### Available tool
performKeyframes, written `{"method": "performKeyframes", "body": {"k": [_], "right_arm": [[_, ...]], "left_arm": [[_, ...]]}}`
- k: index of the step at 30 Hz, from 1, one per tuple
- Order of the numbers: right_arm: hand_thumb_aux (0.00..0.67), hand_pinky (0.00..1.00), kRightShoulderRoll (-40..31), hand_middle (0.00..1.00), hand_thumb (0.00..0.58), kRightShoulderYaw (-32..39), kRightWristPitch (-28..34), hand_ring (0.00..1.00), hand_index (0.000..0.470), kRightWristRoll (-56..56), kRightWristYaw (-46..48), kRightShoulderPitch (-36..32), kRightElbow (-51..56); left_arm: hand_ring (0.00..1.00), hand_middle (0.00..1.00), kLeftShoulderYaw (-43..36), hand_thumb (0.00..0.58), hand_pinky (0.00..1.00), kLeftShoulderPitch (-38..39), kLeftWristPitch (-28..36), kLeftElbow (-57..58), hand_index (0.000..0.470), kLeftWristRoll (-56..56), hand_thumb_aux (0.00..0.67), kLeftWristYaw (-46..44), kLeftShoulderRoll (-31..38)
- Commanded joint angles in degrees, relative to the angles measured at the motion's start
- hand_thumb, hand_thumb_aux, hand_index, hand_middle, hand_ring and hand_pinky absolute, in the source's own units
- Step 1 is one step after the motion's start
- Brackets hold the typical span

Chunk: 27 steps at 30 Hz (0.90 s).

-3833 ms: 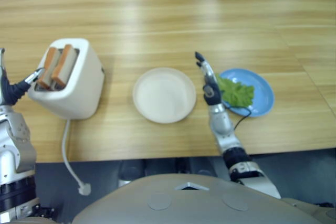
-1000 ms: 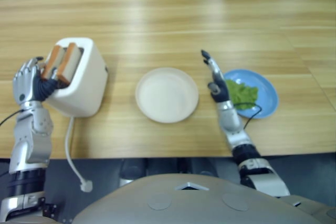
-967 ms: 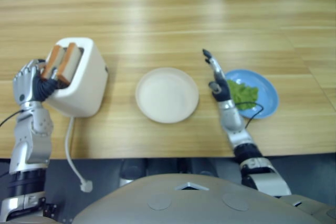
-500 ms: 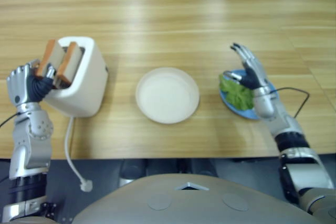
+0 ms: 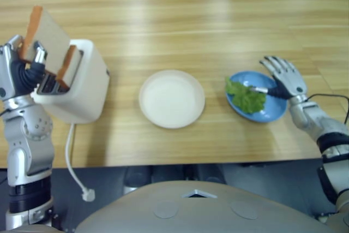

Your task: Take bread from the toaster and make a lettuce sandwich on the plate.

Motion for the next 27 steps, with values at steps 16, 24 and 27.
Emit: {"method": "performKeyframes", "body": {"k": [16, 24, 27], "right_arm": [[0.221, 0.00, 5.6, 0.00, 0.319, 16.4, 2.2, 0.00, 0.152, -2.9, -0.6, -3.8, 8.4], [0.670, 0.00, 6.2, 0.00, 0.580, 18.9, 1.3, 0.00, 0.460, -2.9, 0.7, -4.2, 7.6], [0.670, 0.00, 6.1, 0.00, 0.580, 19.1, 0.6, 0.00, 0.460, -2.4, 0.8, -4.0, 7.2]], "left_arm": [[1.00, 1.00, -9.9, 0.580, 1.00, -14.1, -5.2, -9.6, 0.460, -6.6, 0.670, -10.1, -4.5], [1.00, 1.00, -19.6, 0.580, 1.00, -18.3, -6.9, 0.9, 0.460, -14.1, 0.670, -17.0, -9.4], [1.00, 1.00, -23.7, 0.580, 1.00, -18.3, -7.3, 6.1, 0.460, -15.4, 0.670, -19.4, -11.1]]}}
